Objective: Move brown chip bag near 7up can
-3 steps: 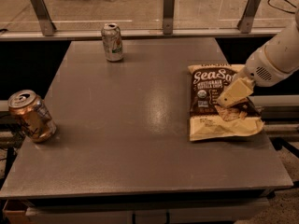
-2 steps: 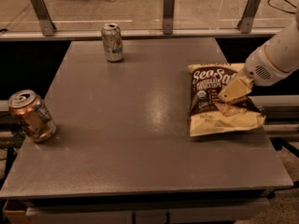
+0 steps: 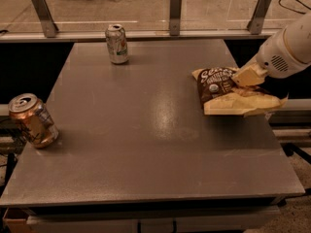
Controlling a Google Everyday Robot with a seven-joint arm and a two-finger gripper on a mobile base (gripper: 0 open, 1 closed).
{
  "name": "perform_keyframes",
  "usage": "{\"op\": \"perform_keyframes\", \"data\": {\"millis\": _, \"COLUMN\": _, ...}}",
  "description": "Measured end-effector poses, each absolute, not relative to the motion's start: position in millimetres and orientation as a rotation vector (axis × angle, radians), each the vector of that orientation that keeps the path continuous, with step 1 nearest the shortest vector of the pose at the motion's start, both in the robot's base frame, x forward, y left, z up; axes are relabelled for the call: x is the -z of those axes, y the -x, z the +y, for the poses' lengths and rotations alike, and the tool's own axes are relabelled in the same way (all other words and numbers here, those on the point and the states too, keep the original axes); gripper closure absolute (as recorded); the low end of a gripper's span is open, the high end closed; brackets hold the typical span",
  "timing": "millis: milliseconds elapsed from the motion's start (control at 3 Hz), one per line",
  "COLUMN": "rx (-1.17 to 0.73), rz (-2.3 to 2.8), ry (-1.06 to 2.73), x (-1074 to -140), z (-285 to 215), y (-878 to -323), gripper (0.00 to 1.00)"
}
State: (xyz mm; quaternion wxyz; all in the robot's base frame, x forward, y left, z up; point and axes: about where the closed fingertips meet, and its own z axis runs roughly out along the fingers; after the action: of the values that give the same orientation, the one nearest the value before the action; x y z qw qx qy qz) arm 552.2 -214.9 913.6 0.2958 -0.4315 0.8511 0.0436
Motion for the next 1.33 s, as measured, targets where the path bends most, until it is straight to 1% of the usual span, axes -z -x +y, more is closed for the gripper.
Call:
{"op": "perform_keyframes", "data": {"millis": 333, "rx": -0.101, "rz": 2.211, "ry": 1.156, "x": -931.3, "z": -210.1, "y": -551.9, "gripper": 1.00}}
{"op": "perform_keyframes", "data": {"millis": 667, "rx": -0.102, "rz": 2.213, "ry": 1.156, "x": -929.4, "z": -208.1, "y": -550.8, "gripper": 1.00}}
{"op": "perform_keyframes", "data": {"millis": 1000, "rx": -0.122, "rz": 2.124, "ry": 1.166, "x": -932.0, "z": -191.7, "y": -571.8, "gripper": 1.00}}
{"op": "perform_keyframes", "data": {"millis": 1333, "rx": -0.156, "rz": 1.991, "ry": 1.206, "x": -935.2, "z": -161.7, "y": -615.1, "gripper": 1.00}}
